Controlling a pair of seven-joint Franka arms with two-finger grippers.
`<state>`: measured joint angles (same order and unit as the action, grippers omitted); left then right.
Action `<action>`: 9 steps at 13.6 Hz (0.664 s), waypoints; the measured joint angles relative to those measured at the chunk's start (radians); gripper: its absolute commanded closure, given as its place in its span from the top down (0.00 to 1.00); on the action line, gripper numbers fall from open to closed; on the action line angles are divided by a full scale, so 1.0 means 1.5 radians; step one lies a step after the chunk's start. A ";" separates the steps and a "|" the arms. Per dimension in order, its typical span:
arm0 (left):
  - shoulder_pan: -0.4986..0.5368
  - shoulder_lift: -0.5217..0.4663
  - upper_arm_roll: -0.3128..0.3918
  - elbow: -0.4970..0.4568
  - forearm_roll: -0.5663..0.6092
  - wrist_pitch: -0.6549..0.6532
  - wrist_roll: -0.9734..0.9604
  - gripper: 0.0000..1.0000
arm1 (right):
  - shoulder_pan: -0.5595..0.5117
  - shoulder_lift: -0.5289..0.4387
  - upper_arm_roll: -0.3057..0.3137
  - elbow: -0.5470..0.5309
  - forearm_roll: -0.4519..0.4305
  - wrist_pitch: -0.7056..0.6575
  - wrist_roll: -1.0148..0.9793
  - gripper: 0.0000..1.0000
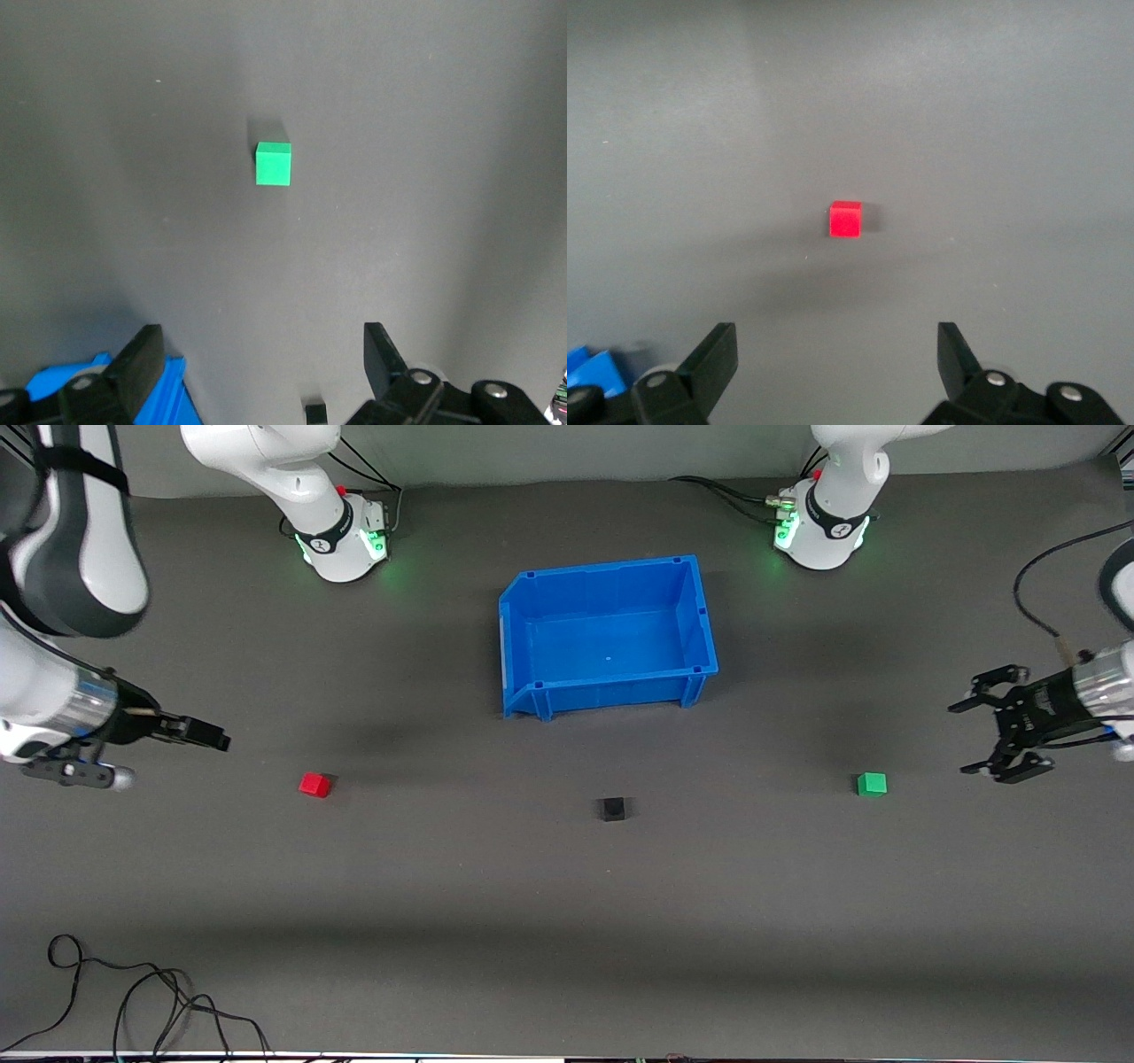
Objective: Attach green and red cubes to black cube
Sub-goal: 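Reach the right gripper to the red cube while the left gripper reaches the green cube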
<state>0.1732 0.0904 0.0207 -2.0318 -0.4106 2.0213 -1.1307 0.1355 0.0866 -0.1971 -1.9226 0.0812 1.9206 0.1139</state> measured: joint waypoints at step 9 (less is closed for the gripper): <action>0.009 0.119 -0.003 -0.089 -0.099 0.199 0.145 1.00 | 0.020 0.133 0.004 -0.174 0.010 0.338 0.067 1.00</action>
<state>0.1867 0.2695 0.0165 -2.1650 -0.5589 2.3196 -0.9126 0.1658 0.2860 -0.1917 -2.1836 0.0969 2.4275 0.2149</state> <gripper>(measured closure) 0.000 0.000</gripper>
